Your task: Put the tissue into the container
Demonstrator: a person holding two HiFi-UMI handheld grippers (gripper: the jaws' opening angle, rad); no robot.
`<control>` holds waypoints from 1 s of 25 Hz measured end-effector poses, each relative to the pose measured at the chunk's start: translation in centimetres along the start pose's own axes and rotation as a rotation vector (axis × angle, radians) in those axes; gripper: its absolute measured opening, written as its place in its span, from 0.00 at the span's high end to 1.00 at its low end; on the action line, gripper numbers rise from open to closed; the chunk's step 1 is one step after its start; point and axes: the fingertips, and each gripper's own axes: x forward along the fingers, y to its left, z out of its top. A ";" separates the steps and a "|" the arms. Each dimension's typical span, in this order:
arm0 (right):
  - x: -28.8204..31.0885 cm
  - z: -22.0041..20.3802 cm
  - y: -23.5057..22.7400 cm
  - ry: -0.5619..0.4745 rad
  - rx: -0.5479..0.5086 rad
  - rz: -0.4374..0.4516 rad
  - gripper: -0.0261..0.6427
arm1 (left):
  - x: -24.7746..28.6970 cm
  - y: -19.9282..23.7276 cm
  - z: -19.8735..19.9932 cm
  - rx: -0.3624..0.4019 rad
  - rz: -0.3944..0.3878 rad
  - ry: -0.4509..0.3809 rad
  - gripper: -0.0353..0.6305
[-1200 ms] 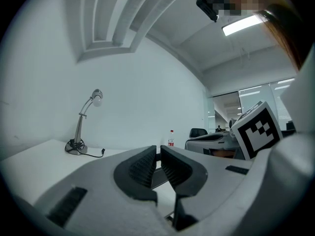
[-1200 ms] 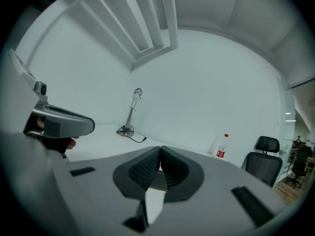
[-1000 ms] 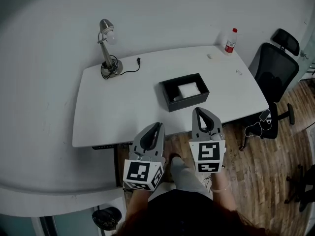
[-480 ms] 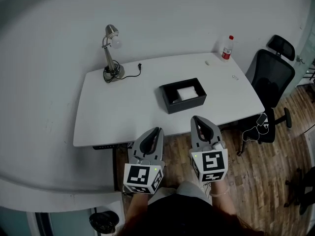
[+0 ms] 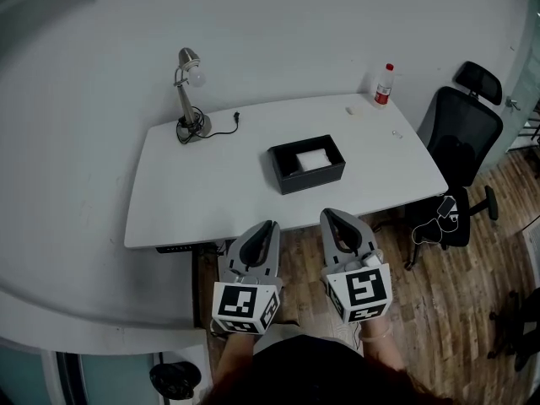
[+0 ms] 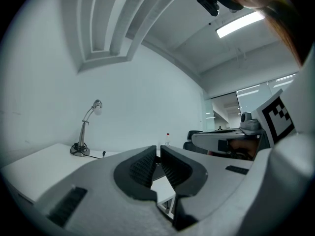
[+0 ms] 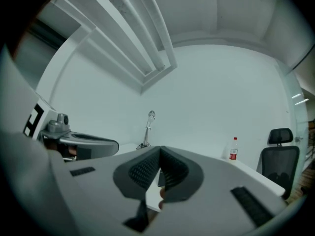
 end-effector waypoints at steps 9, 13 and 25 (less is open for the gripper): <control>-4.3 1.7 -0.9 -0.055 0.023 0.020 0.93 | -1.3 -3.9 0.3 0.013 0.015 0.003 0.88; -6.0 1.9 -1.1 -0.061 0.025 0.025 0.93 | -2.1 -5.6 0.6 0.018 0.023 0.002 0.88; -10.1 1.3 -2.0 -0.048 0.029 0.040 0.93 | -4.4 -9.4 -0.2 0.023 0.048 0.028 0.88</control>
